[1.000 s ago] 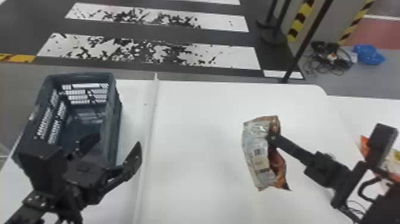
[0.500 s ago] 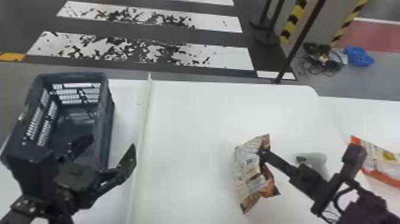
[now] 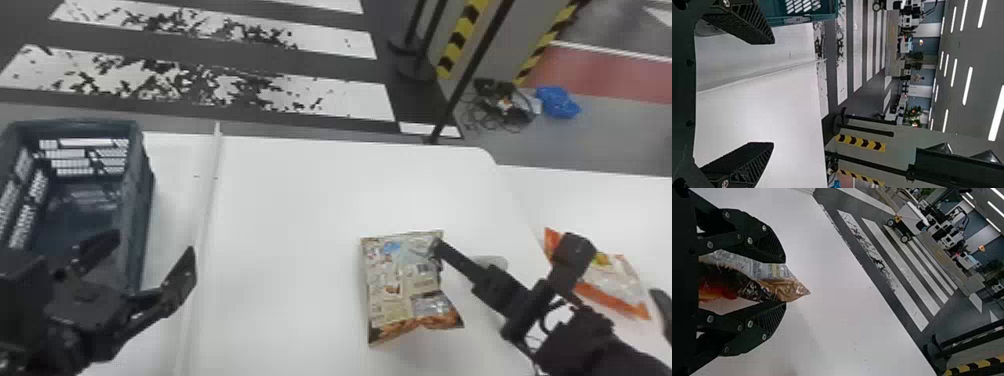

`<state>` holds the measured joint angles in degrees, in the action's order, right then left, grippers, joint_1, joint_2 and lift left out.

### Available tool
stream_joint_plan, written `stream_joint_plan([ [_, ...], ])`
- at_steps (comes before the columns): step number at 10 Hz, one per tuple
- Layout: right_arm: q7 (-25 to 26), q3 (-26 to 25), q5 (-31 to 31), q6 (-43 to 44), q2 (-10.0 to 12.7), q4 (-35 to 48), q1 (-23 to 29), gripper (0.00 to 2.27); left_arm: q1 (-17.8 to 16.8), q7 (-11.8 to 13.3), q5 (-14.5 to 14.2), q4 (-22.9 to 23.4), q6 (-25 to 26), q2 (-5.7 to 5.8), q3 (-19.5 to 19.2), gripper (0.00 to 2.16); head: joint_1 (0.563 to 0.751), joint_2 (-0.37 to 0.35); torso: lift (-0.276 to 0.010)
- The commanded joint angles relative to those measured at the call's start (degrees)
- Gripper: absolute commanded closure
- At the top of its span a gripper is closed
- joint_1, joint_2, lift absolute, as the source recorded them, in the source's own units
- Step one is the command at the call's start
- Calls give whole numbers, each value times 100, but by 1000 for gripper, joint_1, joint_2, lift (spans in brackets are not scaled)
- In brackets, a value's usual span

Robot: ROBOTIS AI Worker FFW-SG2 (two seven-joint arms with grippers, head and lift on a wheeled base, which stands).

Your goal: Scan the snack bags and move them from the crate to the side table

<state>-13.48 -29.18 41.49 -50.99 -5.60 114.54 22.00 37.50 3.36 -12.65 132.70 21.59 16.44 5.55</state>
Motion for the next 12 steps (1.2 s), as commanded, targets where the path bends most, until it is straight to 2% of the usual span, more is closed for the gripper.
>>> stream_joint_plan([
  [1,-32,-123,-97,198,-64,191,147,43,-33,-2,9,11,0,-1,78,70,695,-259,-87],
  [2,-111,-176,-79,304,-64,490,367,43,-41,-2,9,37,0,-1,78,70,695,-286,-87],
  [3,-462,-176,-88,462,-55,798,666,43,-41,-29,9,81,-18,-1,86,70,695,-299,-87],
  [4,-779,-70,-115,708,-29,974,982,49,-41,-55,0,98,-88,-1,113,70,695,-296,-87],
  [5,-1007,150,-361,954,-11,991,1193,171,-41,-90,9,98,-123,-1,174,70,695,-281,-87],
  [6,-1341,281,-580,919,-3,947,1246,758,-24,-99,9,98,-158,-1,209,70,695,-265,-87],
  [7,-1447,431,-721,901,6,868,1290,1868,-6,-99,44,81,-194,-1,271,70,695,-247,-87],
  [8,-1587,624,-1020,1604,-3,578,1290,2243,20,-108,202,55,-299,8,412,70,695,-240,-87],
  [10,-1675,923,-1547,2624,-11,147,1228,2243,82,-152,211,55,-457,26,491,70,695,-245,-87],
  [12,-1561,1231,-2101,3784,-47,-178,1255,2243,90,-266,369,37,-651,-1,675,70,695,-260,-87],
])
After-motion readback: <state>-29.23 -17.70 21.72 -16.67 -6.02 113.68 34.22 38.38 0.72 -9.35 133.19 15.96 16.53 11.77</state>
